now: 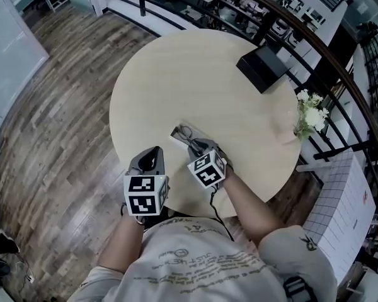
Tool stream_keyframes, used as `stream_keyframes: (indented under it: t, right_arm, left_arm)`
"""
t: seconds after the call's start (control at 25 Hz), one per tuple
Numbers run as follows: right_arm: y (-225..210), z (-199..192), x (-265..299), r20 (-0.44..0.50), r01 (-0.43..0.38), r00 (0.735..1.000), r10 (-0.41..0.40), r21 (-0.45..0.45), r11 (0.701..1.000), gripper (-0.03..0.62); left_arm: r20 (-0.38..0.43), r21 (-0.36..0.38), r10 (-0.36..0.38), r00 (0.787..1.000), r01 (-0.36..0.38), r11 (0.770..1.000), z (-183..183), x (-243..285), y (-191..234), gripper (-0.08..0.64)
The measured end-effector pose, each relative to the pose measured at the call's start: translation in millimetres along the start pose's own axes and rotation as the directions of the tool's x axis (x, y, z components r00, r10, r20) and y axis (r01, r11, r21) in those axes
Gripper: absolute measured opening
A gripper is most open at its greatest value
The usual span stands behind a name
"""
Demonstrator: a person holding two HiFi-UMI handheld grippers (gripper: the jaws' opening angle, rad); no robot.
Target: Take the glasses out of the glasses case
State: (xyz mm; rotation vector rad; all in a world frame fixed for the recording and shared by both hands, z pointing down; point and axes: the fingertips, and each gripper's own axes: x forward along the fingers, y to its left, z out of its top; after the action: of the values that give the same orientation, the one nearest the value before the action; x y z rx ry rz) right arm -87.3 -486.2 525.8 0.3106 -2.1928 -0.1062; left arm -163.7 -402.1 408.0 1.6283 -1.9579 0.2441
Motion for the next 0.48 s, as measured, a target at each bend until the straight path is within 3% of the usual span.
stream_keyframes:
  t: [0.48]
  right_arm:
    - [-8,-18,30,-0.146,0.048,0.988,-0.053,-0.037,0.998,0.097]
  left_arm:
    - [-0.002,-0.039,0.028,1.000,-0.028,0.999,-8,-8,23,0.006]
